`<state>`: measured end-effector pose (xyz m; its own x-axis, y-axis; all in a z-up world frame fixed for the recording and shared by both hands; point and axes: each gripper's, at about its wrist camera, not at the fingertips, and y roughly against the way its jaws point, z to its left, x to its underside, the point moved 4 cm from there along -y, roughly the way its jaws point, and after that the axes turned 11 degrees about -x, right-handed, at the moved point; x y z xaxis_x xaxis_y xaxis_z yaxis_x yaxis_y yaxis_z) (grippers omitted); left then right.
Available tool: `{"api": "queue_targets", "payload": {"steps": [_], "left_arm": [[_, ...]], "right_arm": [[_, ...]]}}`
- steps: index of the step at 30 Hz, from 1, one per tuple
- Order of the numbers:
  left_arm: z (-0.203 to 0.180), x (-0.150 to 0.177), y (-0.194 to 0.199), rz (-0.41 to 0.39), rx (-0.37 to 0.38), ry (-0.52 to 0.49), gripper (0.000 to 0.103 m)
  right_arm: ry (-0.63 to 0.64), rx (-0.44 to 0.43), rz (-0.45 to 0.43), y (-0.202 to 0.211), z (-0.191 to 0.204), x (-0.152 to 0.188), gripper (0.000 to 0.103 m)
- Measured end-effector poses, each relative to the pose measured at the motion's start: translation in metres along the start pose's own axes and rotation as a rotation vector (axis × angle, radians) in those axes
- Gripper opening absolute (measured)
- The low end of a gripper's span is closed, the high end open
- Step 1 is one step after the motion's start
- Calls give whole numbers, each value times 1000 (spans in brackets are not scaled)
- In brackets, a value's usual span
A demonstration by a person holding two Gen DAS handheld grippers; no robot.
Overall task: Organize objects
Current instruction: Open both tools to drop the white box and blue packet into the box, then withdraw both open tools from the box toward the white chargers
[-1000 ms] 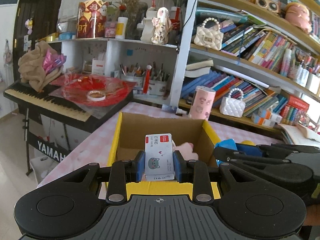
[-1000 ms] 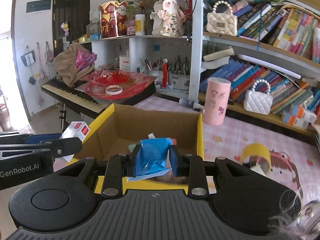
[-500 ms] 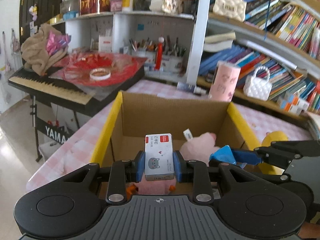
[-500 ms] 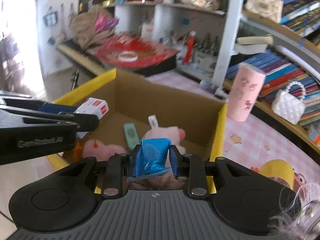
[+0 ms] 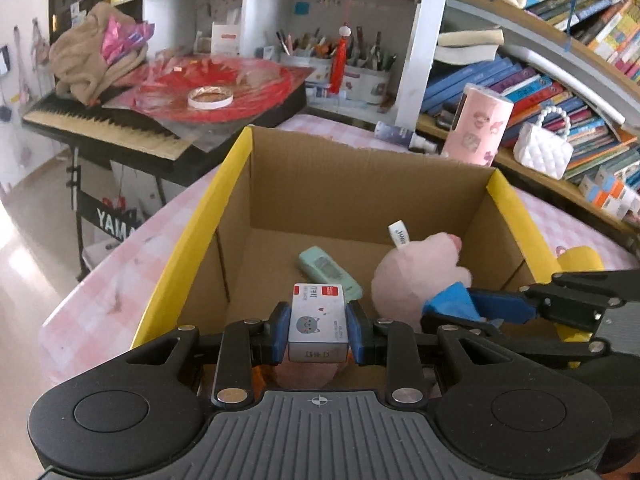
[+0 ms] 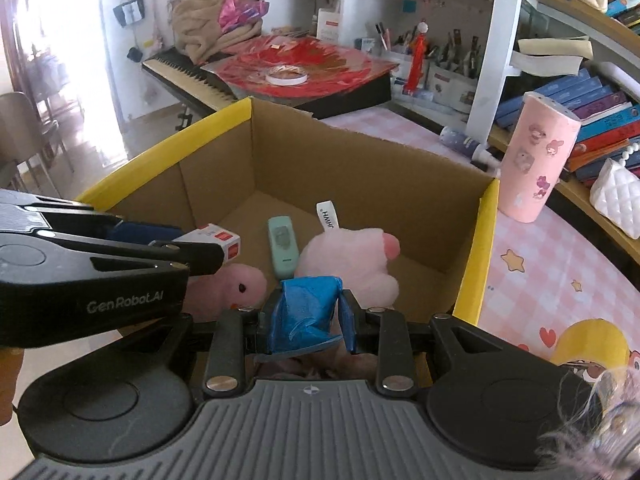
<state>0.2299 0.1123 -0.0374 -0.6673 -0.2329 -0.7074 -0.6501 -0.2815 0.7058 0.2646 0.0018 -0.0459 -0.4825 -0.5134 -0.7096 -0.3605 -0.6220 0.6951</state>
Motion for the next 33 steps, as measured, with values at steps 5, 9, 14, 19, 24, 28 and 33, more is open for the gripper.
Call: {"api": "queue_targets", "payload": {"steps": [5,9,14,19,24,28,33], "left_arm": [[-3,3,3,-18,-21,-33,30],[2,2,16,-67,-24,-5,42],[11,-4,45,-162,7,31,67],[17,-6,75,-248,11,32,80],[28,4,99,-303,2,62,87],[38,21,109,-305,-11,67,89],[49,46,113,-261,-25,46,89]], "right_arm": [[-2,2,3,0,-1,0,27],[4,27,-17,4,1,0,28],[-16,63,-92,25,4,1,52],[-25,124,-172,49,12,-1,62],[-62,216,-244,76,20,3,76],[-84,264,-262,89,29,17,77],[-124,299,-233,92,45,45,78]]}}
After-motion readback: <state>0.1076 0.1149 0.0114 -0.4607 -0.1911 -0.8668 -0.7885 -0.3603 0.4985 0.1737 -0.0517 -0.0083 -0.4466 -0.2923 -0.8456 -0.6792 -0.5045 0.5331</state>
